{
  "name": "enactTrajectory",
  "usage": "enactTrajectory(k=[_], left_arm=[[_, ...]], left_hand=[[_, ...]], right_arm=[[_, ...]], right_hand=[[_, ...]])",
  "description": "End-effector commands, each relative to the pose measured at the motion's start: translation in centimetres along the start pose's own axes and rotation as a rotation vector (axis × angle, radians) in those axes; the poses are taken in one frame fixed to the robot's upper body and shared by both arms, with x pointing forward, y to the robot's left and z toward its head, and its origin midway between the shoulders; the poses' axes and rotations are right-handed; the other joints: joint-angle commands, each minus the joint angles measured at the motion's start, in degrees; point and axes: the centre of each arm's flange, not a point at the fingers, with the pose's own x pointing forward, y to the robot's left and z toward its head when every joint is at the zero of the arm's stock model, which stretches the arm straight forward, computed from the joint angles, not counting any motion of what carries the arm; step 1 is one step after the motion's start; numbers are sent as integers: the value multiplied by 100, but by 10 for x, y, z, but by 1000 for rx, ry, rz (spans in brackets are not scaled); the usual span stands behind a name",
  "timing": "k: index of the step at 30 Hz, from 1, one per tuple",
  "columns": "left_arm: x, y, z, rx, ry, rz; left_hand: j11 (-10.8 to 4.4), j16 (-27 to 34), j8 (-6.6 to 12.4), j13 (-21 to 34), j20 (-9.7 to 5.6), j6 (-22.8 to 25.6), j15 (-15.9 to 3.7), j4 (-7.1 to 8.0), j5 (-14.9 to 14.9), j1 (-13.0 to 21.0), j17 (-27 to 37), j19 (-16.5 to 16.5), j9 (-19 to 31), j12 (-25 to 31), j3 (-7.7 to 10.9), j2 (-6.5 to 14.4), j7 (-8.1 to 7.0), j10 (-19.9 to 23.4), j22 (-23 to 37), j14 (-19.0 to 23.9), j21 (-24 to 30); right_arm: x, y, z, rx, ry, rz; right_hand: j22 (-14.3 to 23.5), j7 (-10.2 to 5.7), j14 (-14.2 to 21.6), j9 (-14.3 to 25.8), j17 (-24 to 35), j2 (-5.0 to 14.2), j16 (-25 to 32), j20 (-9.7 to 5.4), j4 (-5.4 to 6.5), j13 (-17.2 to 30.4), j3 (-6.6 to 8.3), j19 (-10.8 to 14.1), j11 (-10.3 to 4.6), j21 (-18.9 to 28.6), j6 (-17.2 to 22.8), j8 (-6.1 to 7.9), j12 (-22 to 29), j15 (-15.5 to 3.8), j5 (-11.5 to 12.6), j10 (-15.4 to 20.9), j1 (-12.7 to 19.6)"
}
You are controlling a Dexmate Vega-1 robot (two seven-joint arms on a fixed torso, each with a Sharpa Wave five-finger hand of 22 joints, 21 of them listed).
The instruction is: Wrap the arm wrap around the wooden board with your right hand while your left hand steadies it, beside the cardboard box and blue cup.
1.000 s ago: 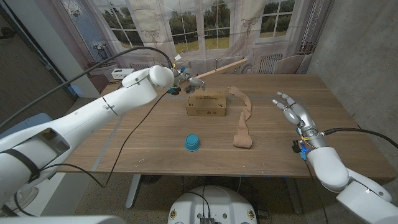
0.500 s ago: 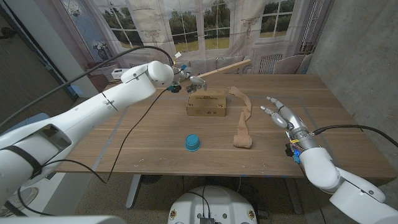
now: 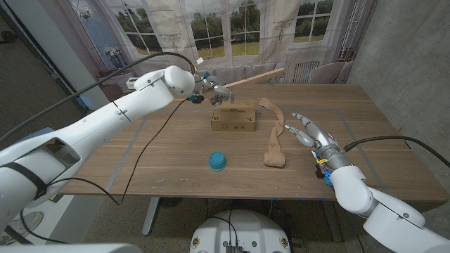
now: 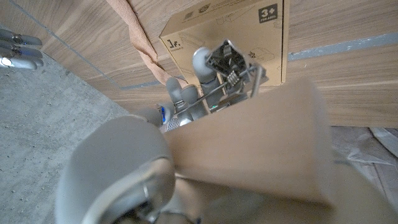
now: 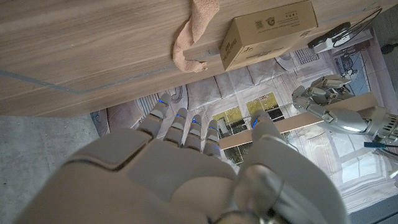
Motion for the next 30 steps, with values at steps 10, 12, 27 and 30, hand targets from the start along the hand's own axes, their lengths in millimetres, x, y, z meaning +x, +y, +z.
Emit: enactTrajectory(k=[10, 12, 27, 30], left_arm=[[1, 2, -1, -35, -25, -61], [1, 2, -1, -36, -27, -62], [-4, 0, 1, -42, -28, -79], [-5, 0, 2, -42, -30, -83]], left_hand=[[-21, 311, 32, 28, -492, 25, -593, -20, 64, -25, 1726, -12, 19, 1582, 54, 35, 50, 69, -3, 568, 310], [-28, 323, 37, 28, -492, 9, -593, -20, 66, -27, 1726, -2, 30, 1582, 54, 42, 38, 71, -25, 567, 313], [-28, 391, 51, 28, -495, -19, -593, -17, 71, -39, 1723, -12, 28, 1581, 54, 87, 68, 70, -71, 554, 371], [-27, 398, 51, 28, -494, -18, -593, -17, 71, -41, 1723, -14, 22, 1582, 53, 92, 68, 75, -75, 551, 378]], right_arm=[[-4, 17, 24, -151, 13, 65], [-4, 18, 25, -161, 12, 70], [-5, 32, 34, -283, 25, 130], [-5, 36, 36, -307, 30, 141]], right_hand=[[4, -9, 11, 18, 3, -19, -40, 8, -18, 11, 38, 67, -32, -22, -93, -18, -29, -86, 24, -64, 70], [4, -13, 7, 19, 2, -22, -42, 7, -19, 12, 38, 67, -43, -25, -125, -27, -33, -93, 23, -78, 77], [1, -39, -9, 26, -8, -113, -68, 32, -76, 18, 51, 88, -92, -48, -311, -46, -67, -140, 2, -228, 201], [0, -38, -27, 27, -10, -133, -78, 35, -93, 19, 61, 90, -92, -54, -347, -46, -70, -149, -3, -250, 245]])
